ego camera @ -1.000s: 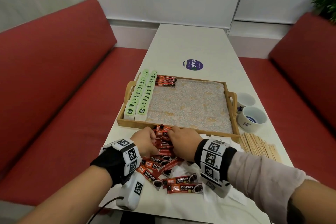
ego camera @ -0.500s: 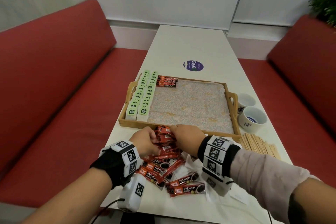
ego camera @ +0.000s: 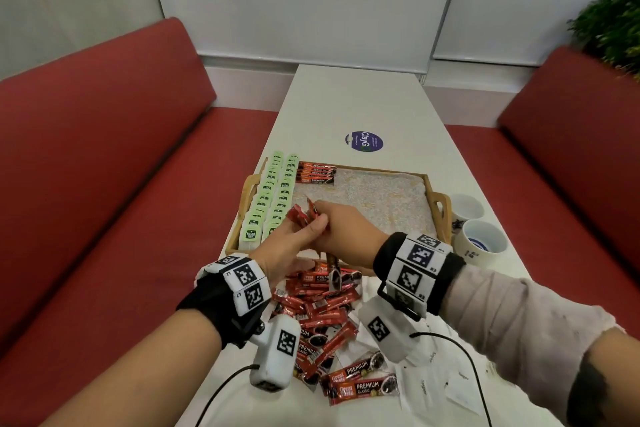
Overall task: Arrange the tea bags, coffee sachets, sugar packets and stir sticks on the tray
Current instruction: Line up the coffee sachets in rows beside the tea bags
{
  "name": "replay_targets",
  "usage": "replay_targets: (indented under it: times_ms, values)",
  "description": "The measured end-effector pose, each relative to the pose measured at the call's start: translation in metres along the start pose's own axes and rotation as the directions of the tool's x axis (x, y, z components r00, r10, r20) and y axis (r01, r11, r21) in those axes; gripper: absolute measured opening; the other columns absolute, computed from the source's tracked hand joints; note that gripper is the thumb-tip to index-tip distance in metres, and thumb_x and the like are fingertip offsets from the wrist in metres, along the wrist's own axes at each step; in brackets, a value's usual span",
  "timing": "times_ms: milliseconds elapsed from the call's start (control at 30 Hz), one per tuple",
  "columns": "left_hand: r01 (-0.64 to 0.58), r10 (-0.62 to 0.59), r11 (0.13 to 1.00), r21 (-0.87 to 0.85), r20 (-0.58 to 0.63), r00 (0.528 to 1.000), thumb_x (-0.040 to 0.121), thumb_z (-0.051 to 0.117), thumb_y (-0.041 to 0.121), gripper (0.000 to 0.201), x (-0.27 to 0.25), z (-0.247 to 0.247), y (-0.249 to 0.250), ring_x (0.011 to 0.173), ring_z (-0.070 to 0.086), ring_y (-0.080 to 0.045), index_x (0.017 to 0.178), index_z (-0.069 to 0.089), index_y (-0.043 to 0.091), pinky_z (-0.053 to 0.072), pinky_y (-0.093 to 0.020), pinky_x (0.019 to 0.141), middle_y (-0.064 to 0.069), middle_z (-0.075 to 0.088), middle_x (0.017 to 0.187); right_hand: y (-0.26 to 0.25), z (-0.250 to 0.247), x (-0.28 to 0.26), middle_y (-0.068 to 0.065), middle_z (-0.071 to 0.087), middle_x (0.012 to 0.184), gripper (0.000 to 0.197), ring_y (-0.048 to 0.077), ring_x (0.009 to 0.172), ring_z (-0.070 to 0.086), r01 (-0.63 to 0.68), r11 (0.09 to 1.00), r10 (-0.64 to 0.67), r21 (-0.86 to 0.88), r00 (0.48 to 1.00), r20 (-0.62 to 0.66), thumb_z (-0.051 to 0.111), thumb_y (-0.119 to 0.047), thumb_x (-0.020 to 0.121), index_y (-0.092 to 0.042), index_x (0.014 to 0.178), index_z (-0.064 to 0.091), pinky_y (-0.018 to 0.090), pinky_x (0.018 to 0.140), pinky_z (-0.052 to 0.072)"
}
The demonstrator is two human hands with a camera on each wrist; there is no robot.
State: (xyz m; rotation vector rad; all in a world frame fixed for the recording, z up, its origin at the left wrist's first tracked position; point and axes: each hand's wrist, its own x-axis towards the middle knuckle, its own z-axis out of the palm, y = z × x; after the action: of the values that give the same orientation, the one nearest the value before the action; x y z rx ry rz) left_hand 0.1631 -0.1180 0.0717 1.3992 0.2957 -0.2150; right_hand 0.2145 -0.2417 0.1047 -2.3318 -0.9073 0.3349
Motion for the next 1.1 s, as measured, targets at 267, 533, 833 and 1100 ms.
replay_targets:
  times_ms: [267, 533, 833, 1100]
  values:
    - [-0.148, 0.091, 0.945, -0.292, -0.2, 0.976, 0.099, 0.045, 0.03, 0.026, 0.028, 0.007, 0.024, 0.107, 0.062, -0.022, 0.117, 0.061, 0.021, 0.054, -0.039, 0.073, -0.006, 0.066, 0.115, -0.005, -0.006, 0.026, 0.003, 0.061, 0.118, 0.053, 0.015, 0.1, 0.059, 0.027, 0.987, -0.02, 0.161, 0.999, -0.041, 0.074, -0.02, 0.08, -0.012, 0.126, 0.049, 0.023, 0.083, 0.045]
    - [-0.213, 0.139, 0.961, -0.175, -0.362, 0.922, 0.095, 0.052, 0.02, 0.024, 0.046, -0.02, 0.036, 0.062, 0.06, -0.022, 0.075, 0.062, 0.011, 0.041, -0.029, 0.056, 0.002, 0.067, 0.059, 0.007, -0.011, 0.049, -0.007, 0.049, 0.07, 0.026, 0.008, 0.063, 0.044, -0.104, 0.977, 0.139, 0.184, 0.972, -0.19, 0.073, -0.03, 0.082, -0.012, 0.083, 0.054, 0.019, 0.054, 0.033]
    - [-0.091, 0.091, 0.995, 0.033, 0.0, 0.996, 0.081, 0.069, 0.003, 0.028, 0.053, -0.028, 0.031, 0.046, 0.045, -0.011, 0.07, 0.045, 0.013, 0.041, -0.023, 0.048, 0.002, 0.056, 0.06, 0.013, -0.015, 0.082, 0.0, 0.05, 0.069, 0.029, 0.017, 0.064, 0.046, -0.128, 0.986, 0.153, 0.105, 0.945, -0.289, 0.042, -0.034, 0.1, -0.009, 0.087, 0.047, 0.031, 0.056, 0.031]
    - [-0.127, 0.137, 0.988, 0.089, -0.12, 0.983, 0.078, 0.071, -0.001, 0.035, 0.079, -0.035, 0.045, 0.04, 0.043, -0.012, 0.063, 0.045, 0.016, 0.039, -0.021, 0.044, -0.002, 0.047, 0.055, 0.017, -0.019, 0.095, -0.005, 0.054, 0.073, 0.023, 0.008, 0.059, 0.049, -0.097, 0.957, 0.18, 0.275, 0.938, -0.297, 0.044, -0.037, 0.099, -0.014, 0.096, 0.043, 0.023, 0.054, 0.034]
